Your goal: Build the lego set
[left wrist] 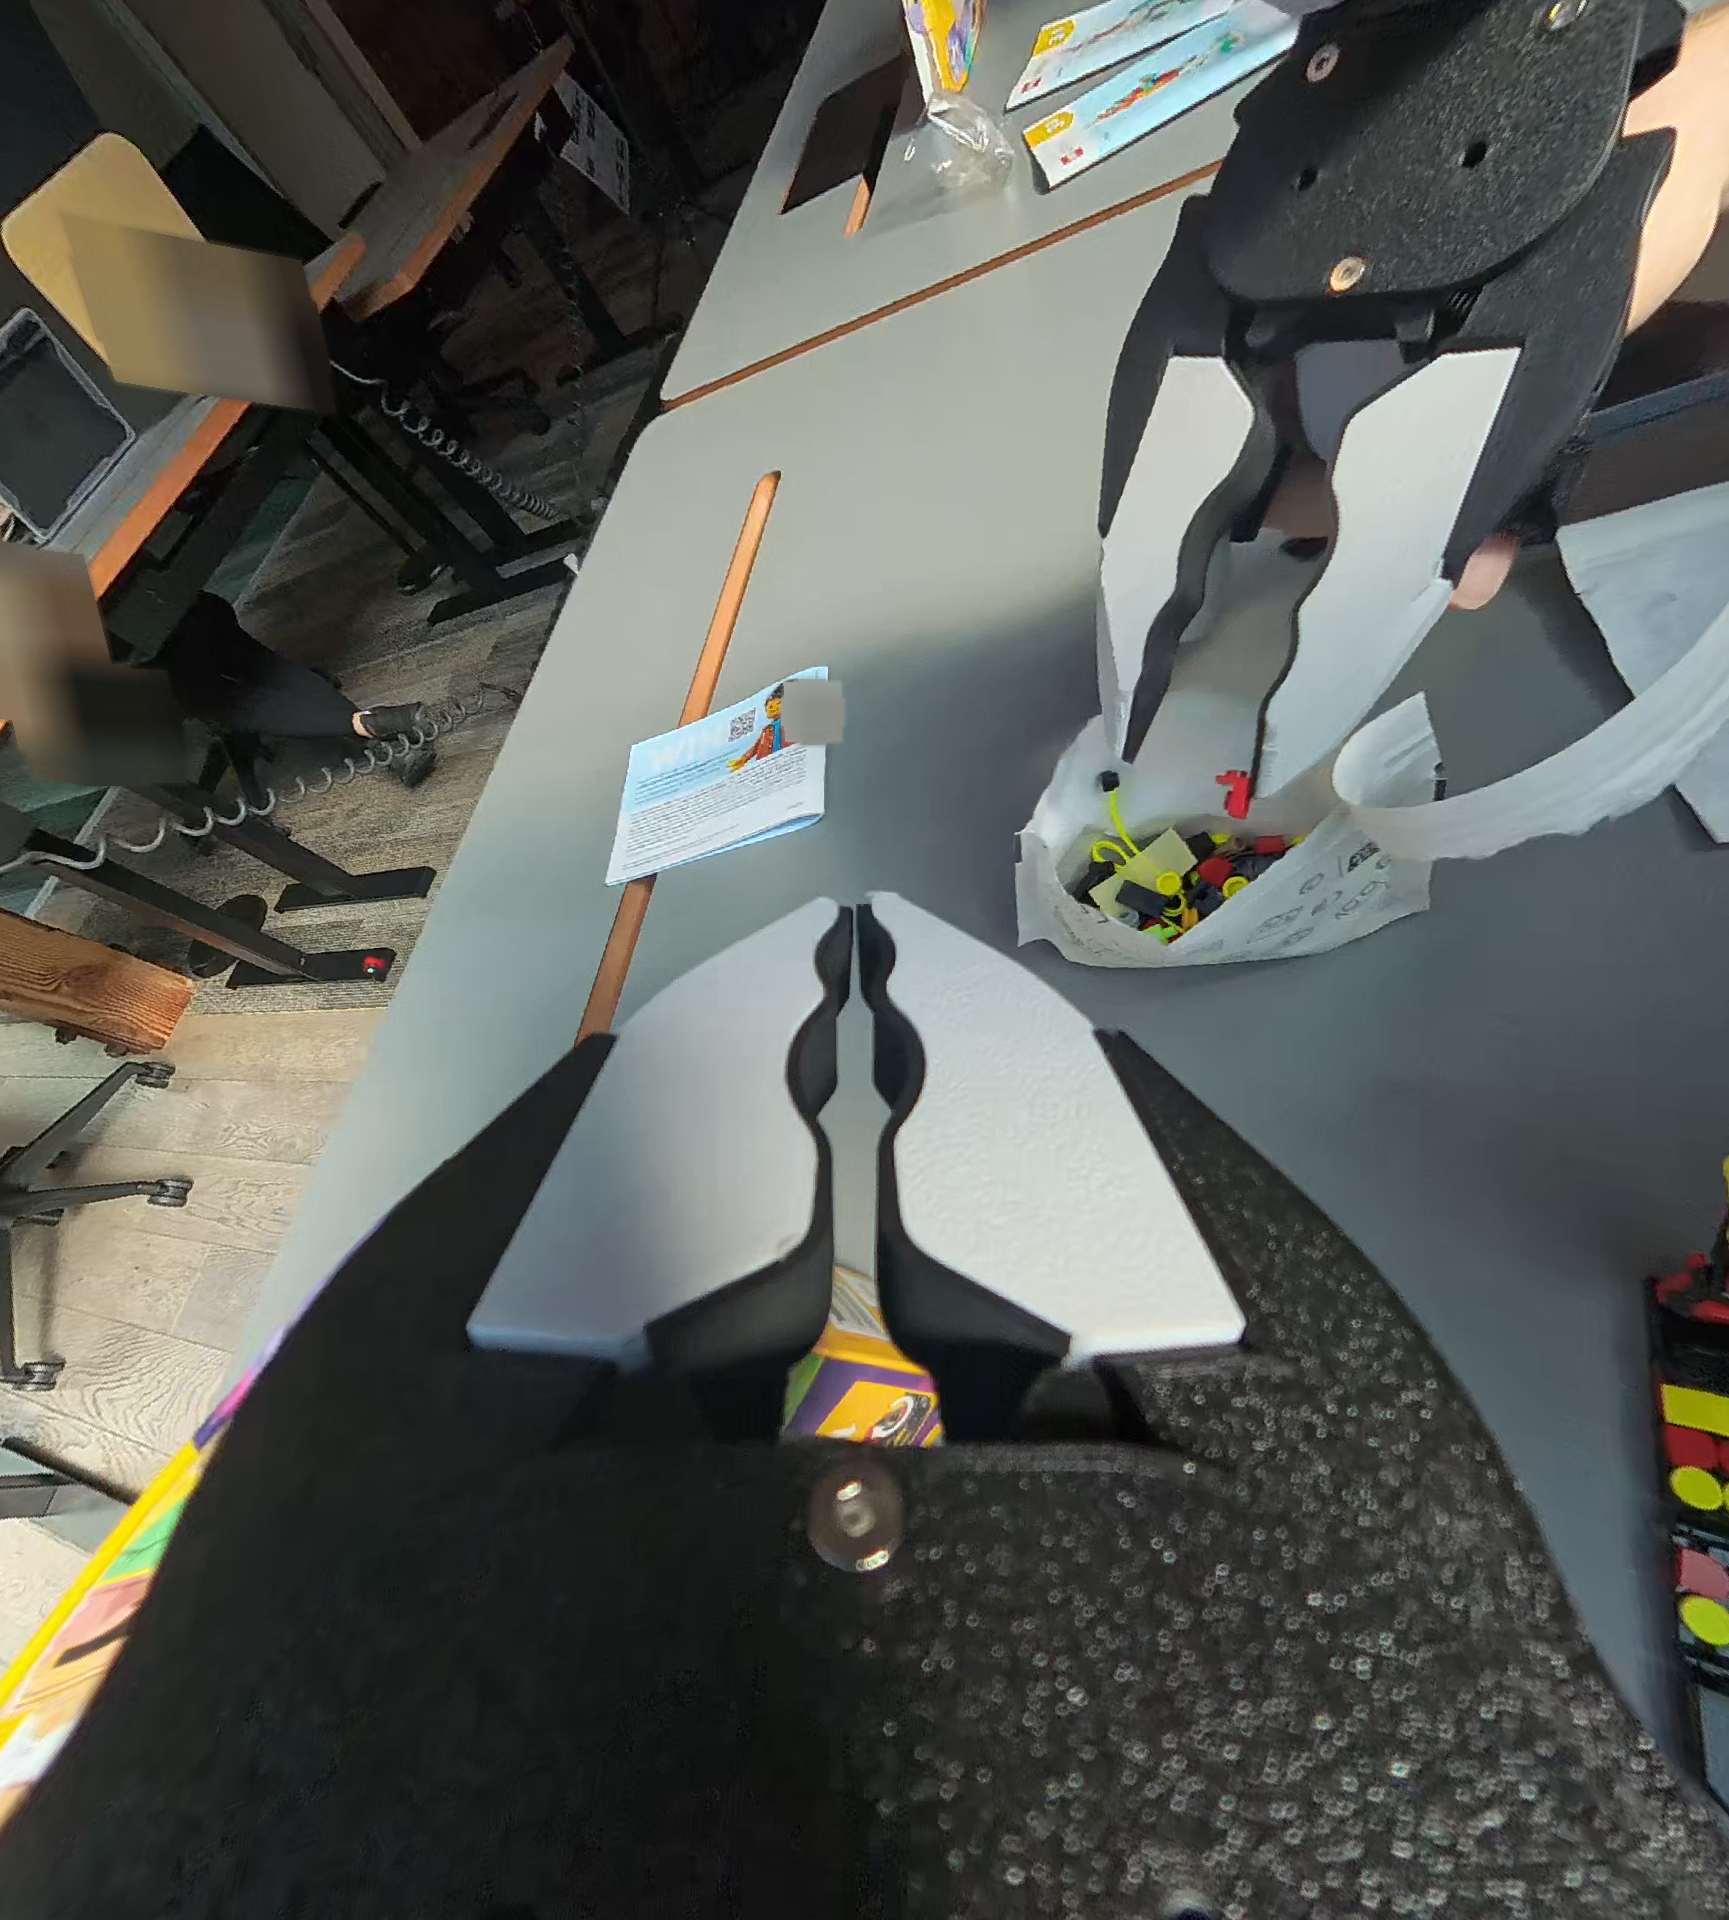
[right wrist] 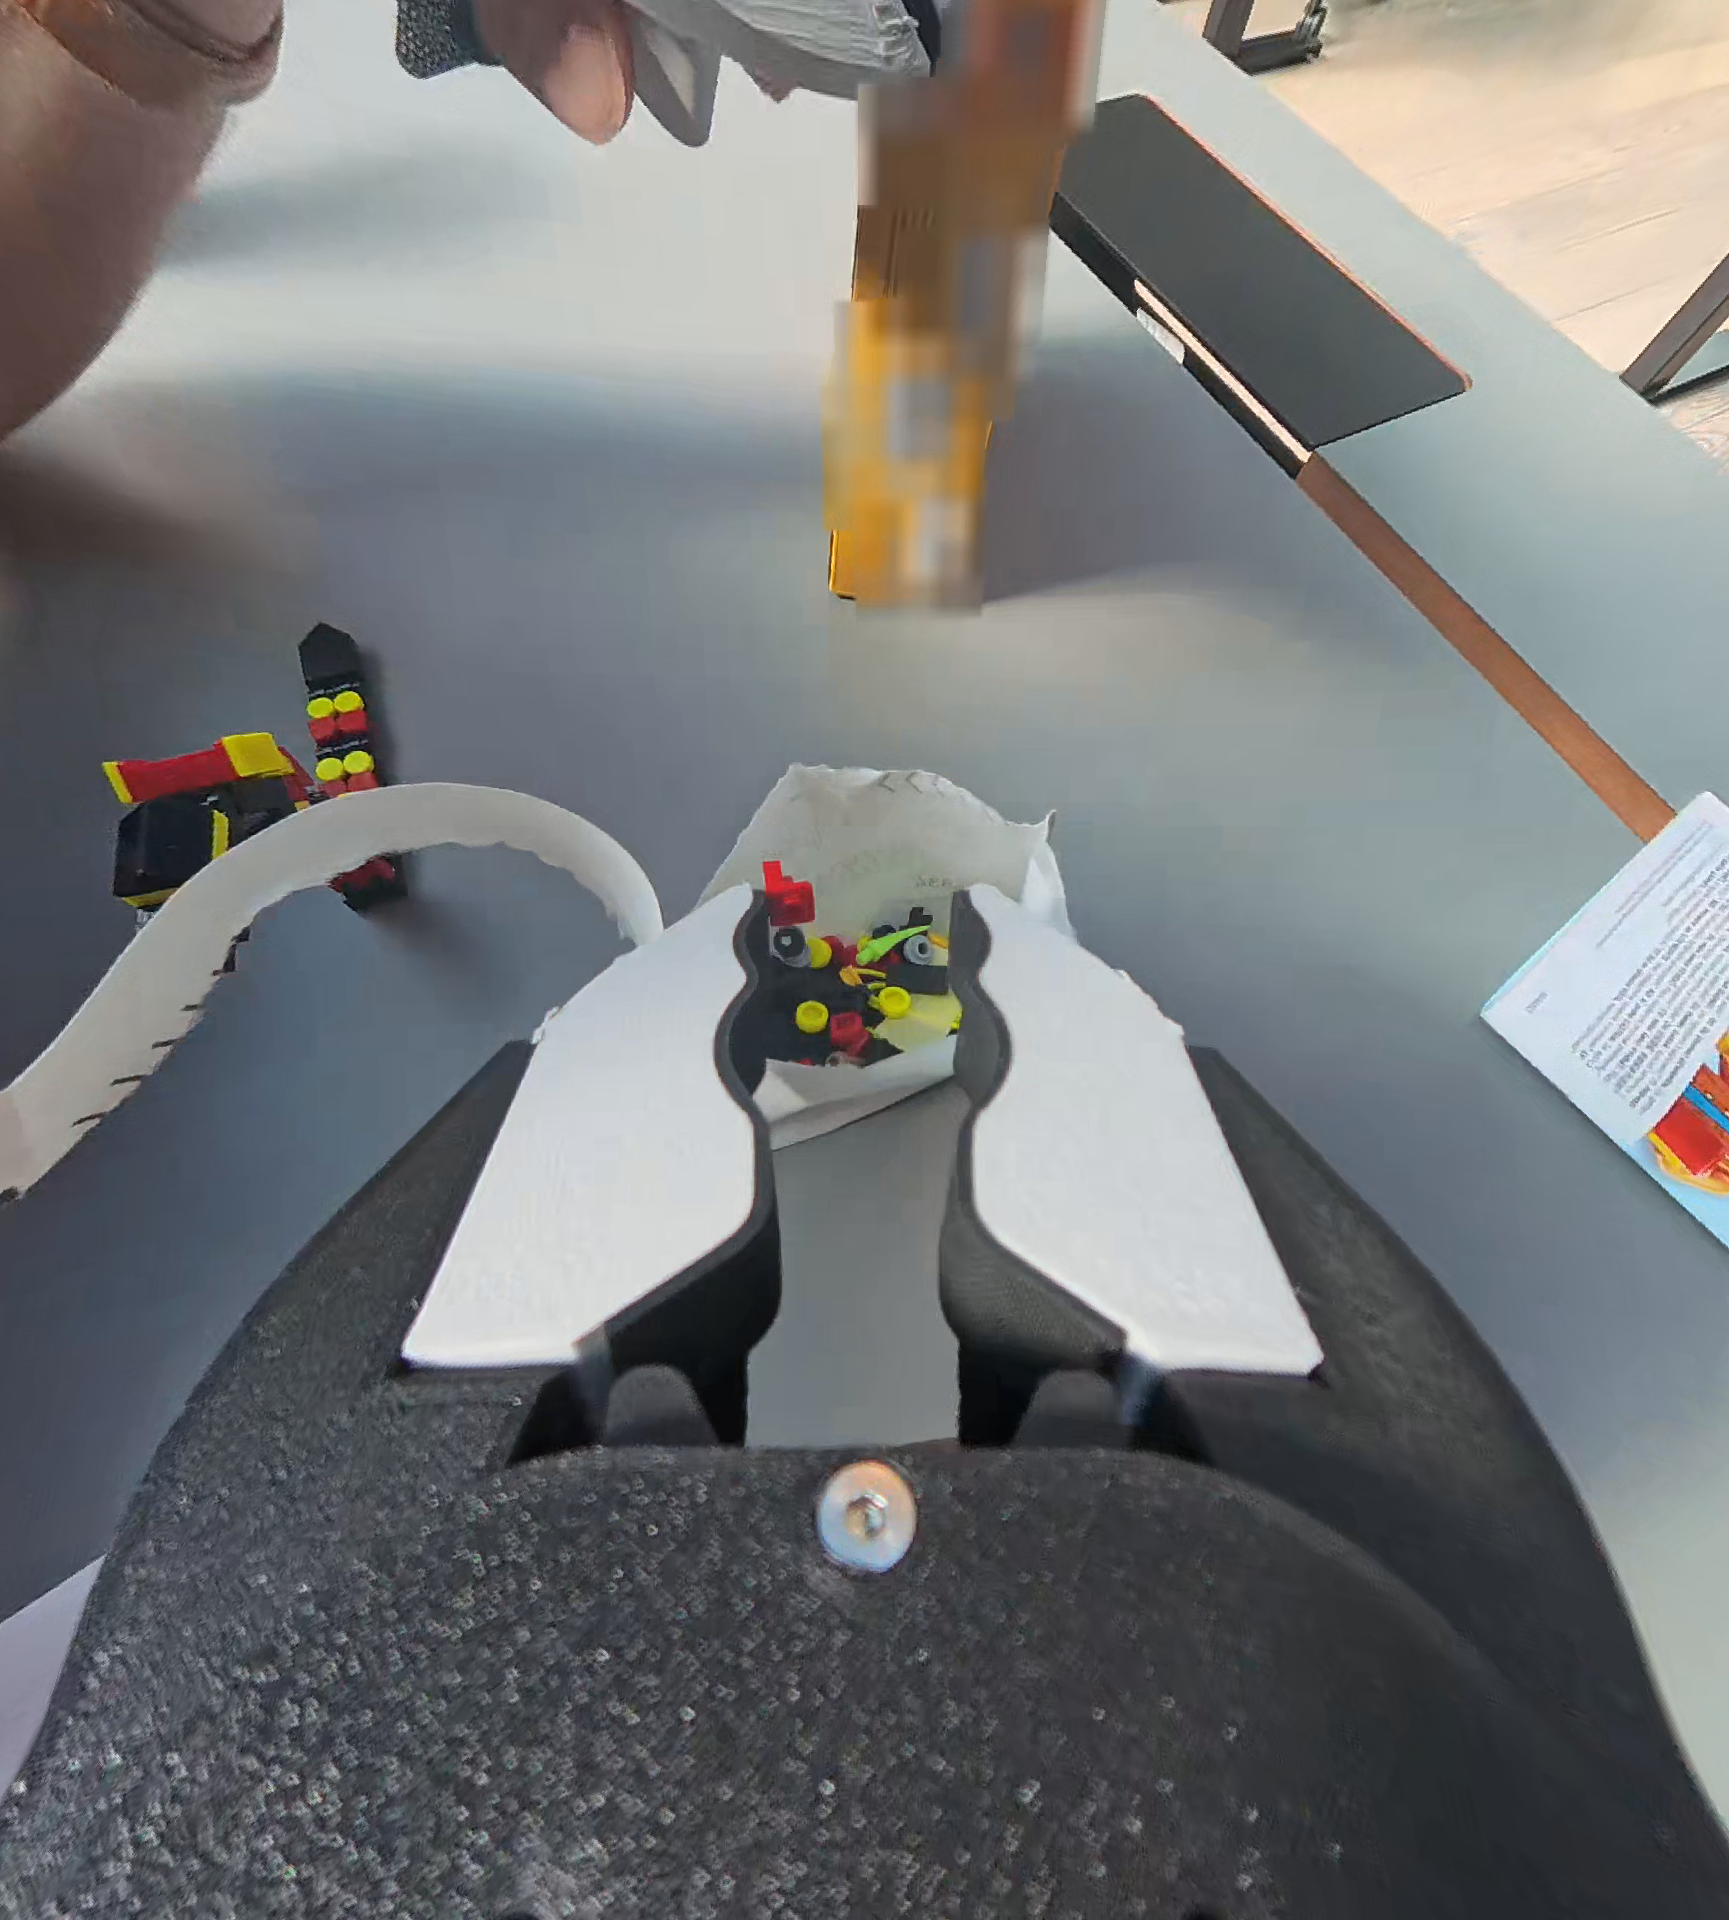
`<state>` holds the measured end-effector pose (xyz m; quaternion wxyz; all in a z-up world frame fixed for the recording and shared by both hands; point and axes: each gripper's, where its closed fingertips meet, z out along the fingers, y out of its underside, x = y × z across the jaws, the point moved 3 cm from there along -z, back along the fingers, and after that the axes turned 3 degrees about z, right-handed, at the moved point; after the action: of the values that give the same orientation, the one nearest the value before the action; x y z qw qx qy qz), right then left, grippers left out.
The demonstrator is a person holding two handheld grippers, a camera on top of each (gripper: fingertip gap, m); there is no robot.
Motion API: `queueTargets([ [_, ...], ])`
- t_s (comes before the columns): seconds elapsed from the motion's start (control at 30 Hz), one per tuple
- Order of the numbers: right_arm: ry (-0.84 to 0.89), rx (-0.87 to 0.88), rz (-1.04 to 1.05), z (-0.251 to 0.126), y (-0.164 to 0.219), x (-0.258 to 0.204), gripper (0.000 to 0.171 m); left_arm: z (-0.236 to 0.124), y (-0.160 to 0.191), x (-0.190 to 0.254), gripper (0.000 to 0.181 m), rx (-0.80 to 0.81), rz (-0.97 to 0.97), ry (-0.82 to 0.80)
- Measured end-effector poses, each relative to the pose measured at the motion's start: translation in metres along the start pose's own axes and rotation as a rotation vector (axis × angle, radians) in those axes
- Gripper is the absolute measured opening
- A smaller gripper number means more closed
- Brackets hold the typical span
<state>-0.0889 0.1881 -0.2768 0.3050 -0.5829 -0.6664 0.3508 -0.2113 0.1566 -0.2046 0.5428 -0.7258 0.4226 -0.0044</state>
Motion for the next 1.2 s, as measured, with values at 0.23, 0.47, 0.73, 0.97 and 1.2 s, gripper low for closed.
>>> queueTargets([
  [0.23,0.083,0.271,0.066,-0.066,-0.041,0.034,0.034,-0.031,-0.023,-0.027,0.013,0.199,-0.094,-0.113],
  [0.47,0.081,0.554,0.078,-0.124,-0.091,0.054,0.03,-0.062,-0.1,-0.045,0.014,0.618,-0.149,-0.167],
  [0.73,0.296,0.511,0.256,-0.072,-0.009,0.044,0.027,0.013,-0.066,0.019,0.014,0.153,0.315,0.021],
  [0.97,0.527,0.364,0.048,-0.048,0.016,0.047,0.026,0.052,-0.045,0.076,0.015,-0.057,0.745,0.118],
  [1.2,0.487,0.3,0.106,-0.035,0.029,0.052,0.026,0.055,-0.041,0.08,0.015,-0.097,0.803,0.107],
])
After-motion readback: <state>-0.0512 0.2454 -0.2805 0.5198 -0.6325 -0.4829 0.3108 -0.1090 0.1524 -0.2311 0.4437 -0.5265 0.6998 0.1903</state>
